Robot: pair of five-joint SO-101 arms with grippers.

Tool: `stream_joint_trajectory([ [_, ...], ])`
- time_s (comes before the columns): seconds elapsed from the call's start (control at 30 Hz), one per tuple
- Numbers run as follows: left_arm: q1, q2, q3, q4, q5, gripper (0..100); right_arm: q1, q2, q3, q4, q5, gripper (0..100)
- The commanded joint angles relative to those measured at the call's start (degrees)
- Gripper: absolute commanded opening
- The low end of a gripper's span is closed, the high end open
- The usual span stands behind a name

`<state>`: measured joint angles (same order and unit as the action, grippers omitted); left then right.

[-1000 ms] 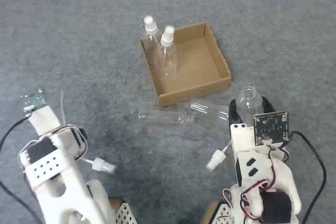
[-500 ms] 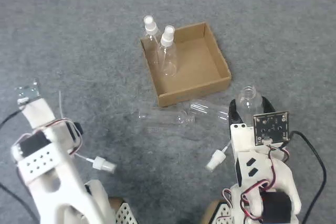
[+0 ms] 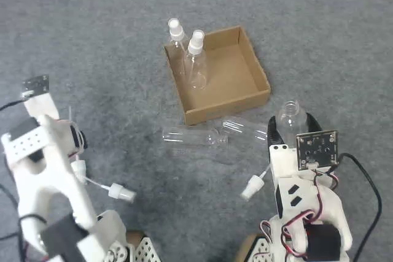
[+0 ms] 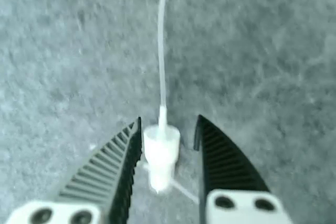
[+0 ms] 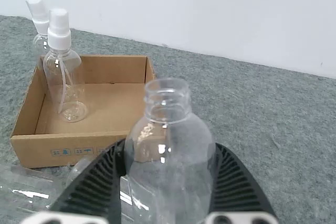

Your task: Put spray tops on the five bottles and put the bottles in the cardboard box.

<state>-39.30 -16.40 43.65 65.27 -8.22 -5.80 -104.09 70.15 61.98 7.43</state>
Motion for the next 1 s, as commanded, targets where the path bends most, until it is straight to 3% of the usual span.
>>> stream_joint_trajectory([
  [0.0,-0.3,4.5,-5.1,-5.8,-0.4,13,0.1,0.0,-2.5,-1.6,-0.1,6.1],
  [0.23,-0.2,13.3,-8.5,-14.0,-0.4,8,0.1,0.0,-2.5,-1.6,-0.1,6.1],
  [0.63,-0.3,26.5,-16.8,-14.0,-0.4,8,0.1,0.0,-2.5,-1.7,-0.1,6.1],
  [0.97,0.2,18.1,-19.9,-2.8,-0.4,8,0.1,0.0,-2.5,-1.7,-0.1,6.1],
])
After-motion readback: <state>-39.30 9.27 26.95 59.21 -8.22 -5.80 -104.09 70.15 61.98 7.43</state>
